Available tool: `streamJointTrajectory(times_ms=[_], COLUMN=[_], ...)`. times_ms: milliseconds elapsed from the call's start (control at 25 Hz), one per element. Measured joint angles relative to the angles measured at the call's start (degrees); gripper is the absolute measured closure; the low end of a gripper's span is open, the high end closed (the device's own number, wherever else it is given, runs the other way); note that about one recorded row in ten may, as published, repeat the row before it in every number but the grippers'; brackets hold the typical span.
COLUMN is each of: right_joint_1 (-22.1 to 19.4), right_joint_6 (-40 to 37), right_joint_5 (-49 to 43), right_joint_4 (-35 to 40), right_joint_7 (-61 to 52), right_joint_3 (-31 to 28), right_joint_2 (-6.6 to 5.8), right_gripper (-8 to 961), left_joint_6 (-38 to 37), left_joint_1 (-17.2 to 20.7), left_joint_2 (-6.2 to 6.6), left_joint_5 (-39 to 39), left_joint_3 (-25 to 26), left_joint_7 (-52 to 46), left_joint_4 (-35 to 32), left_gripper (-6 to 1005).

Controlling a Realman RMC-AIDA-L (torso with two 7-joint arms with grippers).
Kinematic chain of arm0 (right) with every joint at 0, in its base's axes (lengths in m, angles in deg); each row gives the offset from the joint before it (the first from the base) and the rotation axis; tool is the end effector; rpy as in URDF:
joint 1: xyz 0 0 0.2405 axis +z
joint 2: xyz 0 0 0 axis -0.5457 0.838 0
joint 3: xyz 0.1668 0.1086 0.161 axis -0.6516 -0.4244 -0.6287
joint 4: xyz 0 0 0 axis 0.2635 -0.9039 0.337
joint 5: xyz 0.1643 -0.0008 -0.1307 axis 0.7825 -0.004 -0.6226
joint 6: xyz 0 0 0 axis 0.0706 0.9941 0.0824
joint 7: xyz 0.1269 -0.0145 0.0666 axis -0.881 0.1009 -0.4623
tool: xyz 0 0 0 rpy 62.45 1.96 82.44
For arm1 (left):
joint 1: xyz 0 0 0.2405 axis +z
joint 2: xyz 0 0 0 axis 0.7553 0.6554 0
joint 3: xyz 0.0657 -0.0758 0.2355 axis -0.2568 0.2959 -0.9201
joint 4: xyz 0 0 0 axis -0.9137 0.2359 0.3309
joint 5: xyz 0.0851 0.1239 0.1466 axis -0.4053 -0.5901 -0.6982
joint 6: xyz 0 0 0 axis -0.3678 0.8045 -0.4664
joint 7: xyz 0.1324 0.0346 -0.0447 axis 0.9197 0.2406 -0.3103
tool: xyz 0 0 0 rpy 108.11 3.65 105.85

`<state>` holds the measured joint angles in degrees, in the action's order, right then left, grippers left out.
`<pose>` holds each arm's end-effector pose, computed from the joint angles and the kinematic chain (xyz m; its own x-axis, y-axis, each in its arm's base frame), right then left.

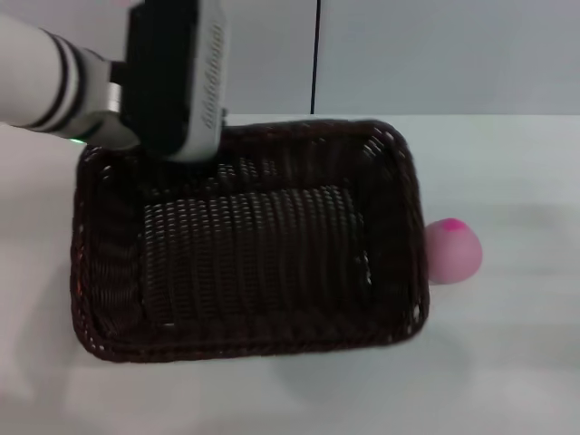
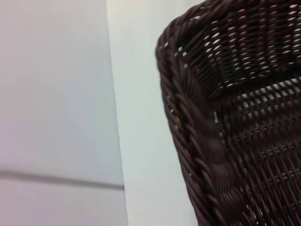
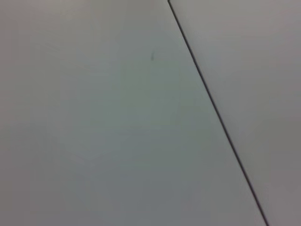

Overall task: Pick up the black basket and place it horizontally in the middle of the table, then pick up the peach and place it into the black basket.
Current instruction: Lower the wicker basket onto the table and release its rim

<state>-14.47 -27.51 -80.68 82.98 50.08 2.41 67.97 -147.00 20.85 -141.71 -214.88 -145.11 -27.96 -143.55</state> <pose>0.3483 0.2646 0.0459 0.4059 0.3172 -0.8571 -0.8759 -0.1328 -0.4639 -0.1477 0.3613 0.0017 0.8230 -0.3368 -0.4575 -0.4935 -0.8227 -0.2821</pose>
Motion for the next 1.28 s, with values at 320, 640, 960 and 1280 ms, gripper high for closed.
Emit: streamJointTrajectory(times_ms=[320, 640, 960, 1280], right_joint_1=[-0.5, -0.5, -0.3, -0.5], right_joint_6=[0.3, 0.8, 1.5, 1.7], right_joint_5=[0.0, 0.0, 0.0, -0.4], right_joint_4=[0.1, 0.1, 0.1, 0.1], right_joint_7=[-0.1, -0.1, -0.1, -0.1], right_joint_3=[-0.6, -0.6, -0.6, -0.5], right_joint_2=[-0.01, -0.01, -0.05, -0.1], right_gripper=[342, 348, 354, 361], left_joint_6=[3.0, 4.4, 4.3, 7.1], left_joint_1=[0.9, 2.3, 3.7, 4.0], left_joint_2=[-0.11, -0.09, 0.07, 0.07], left_joint_5=[0.5, 0.7, 0.2, 0.2], left_joint_3=[-6.4, -6.8, -7.8, -9.1], left_joint_7=[0.0, -5.0, -11.5, -14.6], left_joint_4=[-1.1, -0.7, -0.8, -0.4], left_gripper=[739, 719, 699, 680])
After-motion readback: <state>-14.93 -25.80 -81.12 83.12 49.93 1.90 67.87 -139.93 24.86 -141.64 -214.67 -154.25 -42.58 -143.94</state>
